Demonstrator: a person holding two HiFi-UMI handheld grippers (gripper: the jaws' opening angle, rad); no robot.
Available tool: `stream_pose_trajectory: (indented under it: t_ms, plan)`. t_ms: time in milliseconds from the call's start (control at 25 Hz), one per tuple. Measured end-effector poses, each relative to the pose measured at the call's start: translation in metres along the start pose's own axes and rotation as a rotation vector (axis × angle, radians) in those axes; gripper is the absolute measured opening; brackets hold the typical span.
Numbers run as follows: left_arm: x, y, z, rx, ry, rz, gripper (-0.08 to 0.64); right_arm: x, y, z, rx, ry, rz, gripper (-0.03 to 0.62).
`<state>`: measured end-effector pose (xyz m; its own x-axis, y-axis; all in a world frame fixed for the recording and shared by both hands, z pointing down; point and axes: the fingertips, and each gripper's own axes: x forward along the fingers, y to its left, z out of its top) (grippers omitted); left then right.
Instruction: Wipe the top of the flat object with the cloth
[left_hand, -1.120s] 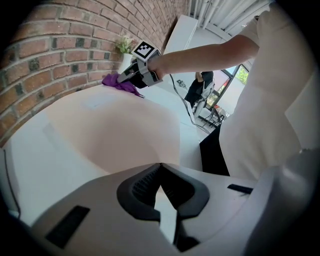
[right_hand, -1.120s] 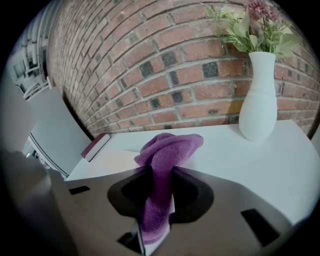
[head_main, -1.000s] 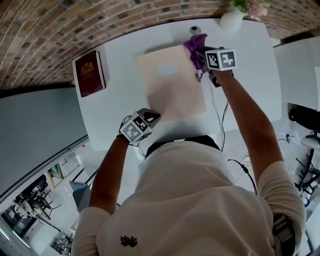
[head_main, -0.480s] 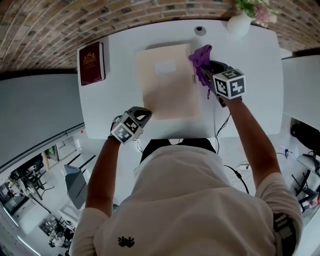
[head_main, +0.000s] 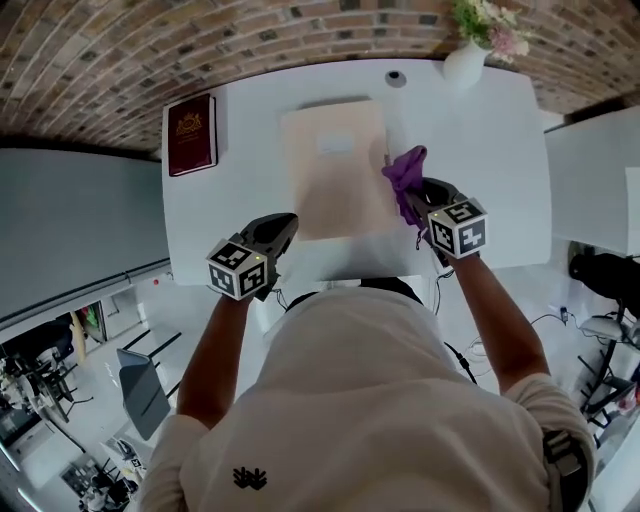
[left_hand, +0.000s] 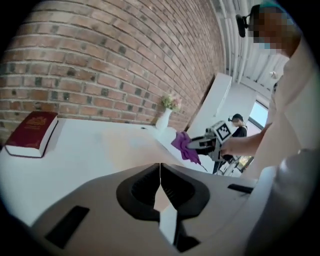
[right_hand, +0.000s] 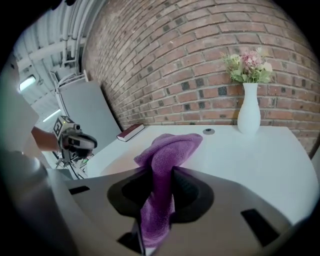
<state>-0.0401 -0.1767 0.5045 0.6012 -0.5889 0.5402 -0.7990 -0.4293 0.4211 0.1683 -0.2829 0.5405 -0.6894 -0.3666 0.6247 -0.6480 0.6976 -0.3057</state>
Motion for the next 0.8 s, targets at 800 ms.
stream_pose_trajectory:
  t_ms: [800]
  plan:
    - [-0.135,-0.044,-0.038,0.098,-0.096,-0.124,0.025,-0.065,0.198,-0.041,-0.052,-0.056,-0.081,0.117]
